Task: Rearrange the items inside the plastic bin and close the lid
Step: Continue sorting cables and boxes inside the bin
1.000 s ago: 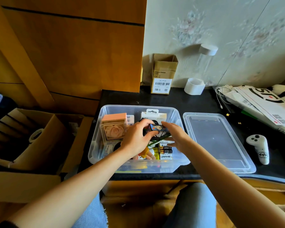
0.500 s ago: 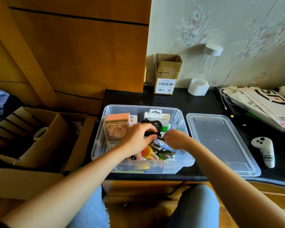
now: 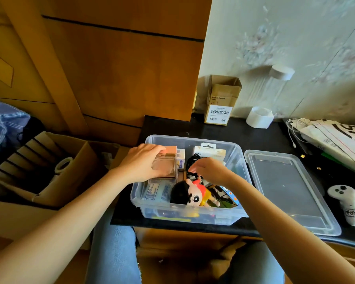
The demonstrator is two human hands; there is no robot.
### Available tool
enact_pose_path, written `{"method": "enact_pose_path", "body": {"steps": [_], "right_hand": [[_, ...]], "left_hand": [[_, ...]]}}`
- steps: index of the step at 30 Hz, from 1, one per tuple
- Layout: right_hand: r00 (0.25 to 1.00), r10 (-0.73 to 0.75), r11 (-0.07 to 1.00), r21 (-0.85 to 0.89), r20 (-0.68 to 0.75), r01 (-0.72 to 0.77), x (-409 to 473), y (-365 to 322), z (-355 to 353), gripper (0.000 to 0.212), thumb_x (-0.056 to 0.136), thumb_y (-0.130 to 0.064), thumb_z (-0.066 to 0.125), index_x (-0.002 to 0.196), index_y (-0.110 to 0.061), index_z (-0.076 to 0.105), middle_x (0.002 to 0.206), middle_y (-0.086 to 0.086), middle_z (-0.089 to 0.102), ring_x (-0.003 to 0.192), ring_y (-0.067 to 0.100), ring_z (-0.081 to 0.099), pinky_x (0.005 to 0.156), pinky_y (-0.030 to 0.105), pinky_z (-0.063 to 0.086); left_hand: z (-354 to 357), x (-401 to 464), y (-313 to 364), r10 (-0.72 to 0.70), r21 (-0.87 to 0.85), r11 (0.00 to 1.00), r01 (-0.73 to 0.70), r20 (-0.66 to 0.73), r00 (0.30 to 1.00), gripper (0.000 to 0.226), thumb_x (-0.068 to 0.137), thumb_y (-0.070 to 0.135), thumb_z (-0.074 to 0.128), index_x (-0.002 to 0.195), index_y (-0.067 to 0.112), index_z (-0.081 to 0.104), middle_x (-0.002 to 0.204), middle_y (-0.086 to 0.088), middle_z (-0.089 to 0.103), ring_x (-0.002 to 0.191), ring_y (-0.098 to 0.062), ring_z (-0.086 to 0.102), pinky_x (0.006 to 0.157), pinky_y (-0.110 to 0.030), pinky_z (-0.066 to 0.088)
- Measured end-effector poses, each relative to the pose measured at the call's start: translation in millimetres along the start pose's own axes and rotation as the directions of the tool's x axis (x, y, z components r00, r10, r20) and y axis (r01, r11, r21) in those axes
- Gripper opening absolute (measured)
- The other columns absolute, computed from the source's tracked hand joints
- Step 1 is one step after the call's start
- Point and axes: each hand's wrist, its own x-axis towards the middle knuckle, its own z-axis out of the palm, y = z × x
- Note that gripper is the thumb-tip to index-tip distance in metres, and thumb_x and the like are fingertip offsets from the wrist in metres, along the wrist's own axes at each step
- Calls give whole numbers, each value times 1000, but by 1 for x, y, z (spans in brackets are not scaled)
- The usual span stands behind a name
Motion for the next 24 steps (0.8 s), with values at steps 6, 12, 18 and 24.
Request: {"method": "enact_pose_path", "body": {"steps": [6,12,18,24], "right_hand": [[977,82,992,-113,198,-60,-2,-3,5,30,96,-18,43,114,-4,63,116,17,63,110,31,57,93,35,44],[994,66,986,-157,82,-52,-10,9,-5,27,94,-10,45,109,-7,67,112,12,66,104,27,61,90,33,49],[974,70,987,-128,-216,-99,-12,29,-23,28,96,-9,43,110,-12,67,113,5,65,100,24,62,86,33,52],[976,216,942,-268,32,-200,-13,39,-21,42,95,-33,46,112,3,60,114,21,63,106,34,59,90,38,48]], "left_hand": [[-8,25,1,-30,56,998,18,222,975,93,61,76,64,137,37,25,141,3,38,134,-22,25,107,-50,19],[-1,25,3,-13,-63,998,20,109,994,96,50,76,71,129,41,31,123,0,43,118,-23,38,95,-39,32],[5,12,-1,-24,-218,976,5,-86,996,84,53,73,72,123,47,34,119,7,44,104,-13,41,79,-29,33],[1,3,-7,-49,-378,926,-3,-128,991,75,55,67,75,119,51,38,115,13,41,103,-10,42,81,-27,36]]}}
